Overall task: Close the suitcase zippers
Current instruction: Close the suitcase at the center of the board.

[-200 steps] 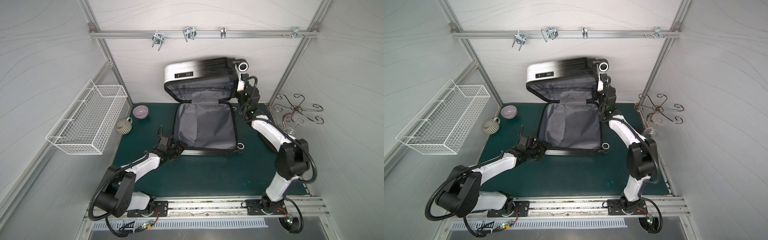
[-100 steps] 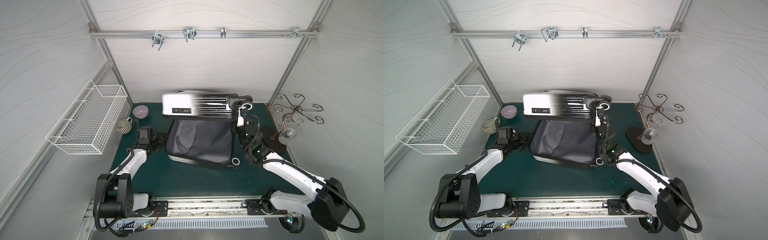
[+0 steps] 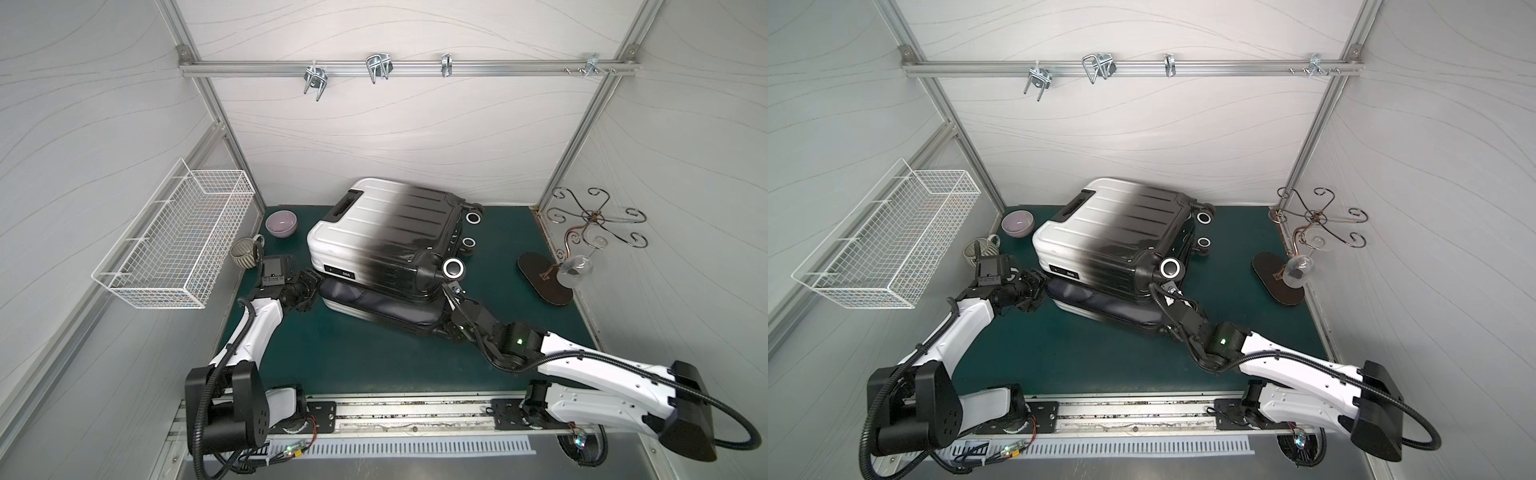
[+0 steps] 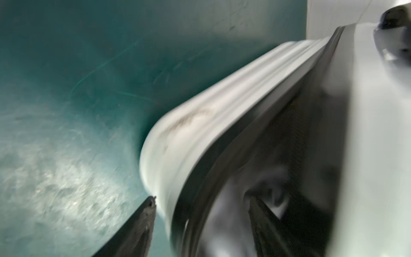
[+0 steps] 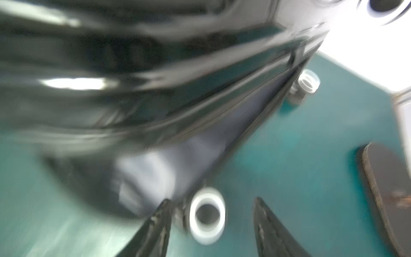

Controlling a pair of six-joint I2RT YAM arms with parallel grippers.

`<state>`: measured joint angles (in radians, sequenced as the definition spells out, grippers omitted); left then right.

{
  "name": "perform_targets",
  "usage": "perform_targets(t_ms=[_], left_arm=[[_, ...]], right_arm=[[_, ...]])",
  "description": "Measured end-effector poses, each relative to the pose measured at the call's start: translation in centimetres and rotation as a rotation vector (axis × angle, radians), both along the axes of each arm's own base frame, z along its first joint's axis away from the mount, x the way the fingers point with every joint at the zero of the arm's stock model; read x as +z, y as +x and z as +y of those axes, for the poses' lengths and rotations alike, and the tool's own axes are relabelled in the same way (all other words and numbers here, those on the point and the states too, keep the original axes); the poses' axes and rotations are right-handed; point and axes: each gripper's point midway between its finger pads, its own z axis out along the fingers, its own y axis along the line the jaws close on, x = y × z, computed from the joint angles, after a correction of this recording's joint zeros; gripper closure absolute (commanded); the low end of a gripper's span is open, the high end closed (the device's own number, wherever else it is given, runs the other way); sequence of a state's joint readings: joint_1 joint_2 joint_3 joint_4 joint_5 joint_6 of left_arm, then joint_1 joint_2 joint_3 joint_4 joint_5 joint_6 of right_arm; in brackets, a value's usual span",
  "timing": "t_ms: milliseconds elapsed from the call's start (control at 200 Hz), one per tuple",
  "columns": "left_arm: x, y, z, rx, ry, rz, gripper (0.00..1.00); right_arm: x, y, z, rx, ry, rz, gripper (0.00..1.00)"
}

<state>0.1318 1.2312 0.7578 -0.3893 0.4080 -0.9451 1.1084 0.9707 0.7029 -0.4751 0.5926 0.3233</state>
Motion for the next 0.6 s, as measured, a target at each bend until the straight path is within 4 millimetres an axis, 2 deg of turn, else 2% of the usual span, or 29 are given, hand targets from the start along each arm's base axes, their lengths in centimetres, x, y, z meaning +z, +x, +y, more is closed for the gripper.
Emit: perform_targets(t_ms=[80, 170, 305, 365, 405, 450, 510, 600], left_arm=[[-0.1, -0.5, 0.3, 0.002, 0.005, 0.015, 0.30], [0.6, -0.5, 1.0, 0.004, 0.011, 0.013, 0.26], [3.1, 0.5, 2.2, 0.000, 0.044, -0.038, 0.21], [4.2, 0.6, 2.5, -0.013, 0.068, -0.056, 0.19], [4.8, 0.5, 2.6, -0.020, 0.085, -0.064, 0.18], [5.5, 0.1, 2.5, -0.032, 0.108, -0.072, 0.16], [6.5, -0.8, 2.2, -0.053, 0.149, -0.080, 0.15], [8.1, -2.4, 1.0, -0.100, 0.188, -0.108, 0.09]], right_arm=[[0.0, -1.5, -0.7, -0.019, 0.036, 0.102, 0.33], [0.6, -3.3, -0.5, -0.014, 0.074, 0.215, 0.33], [1.8, -7.6, 0.4, 0.095, 0.050, 0.327, 0.25], [3.4, -8.0, 0.2, 0.086, 0.079, 0.367, 0.24], [5.0, -7.1, -0.2, 0.040, 0.132, 0.393, 0.23], [7.0, -5.3, -1.0, -0.045, 0.226, 0.423, 0.22], [9.5, -1.6, -2.8, -0.199, 0.384, 0.460, 0.20], [10.7, 3.3, -5.7, -0.381, 0.559, 0.511, 0.18]])
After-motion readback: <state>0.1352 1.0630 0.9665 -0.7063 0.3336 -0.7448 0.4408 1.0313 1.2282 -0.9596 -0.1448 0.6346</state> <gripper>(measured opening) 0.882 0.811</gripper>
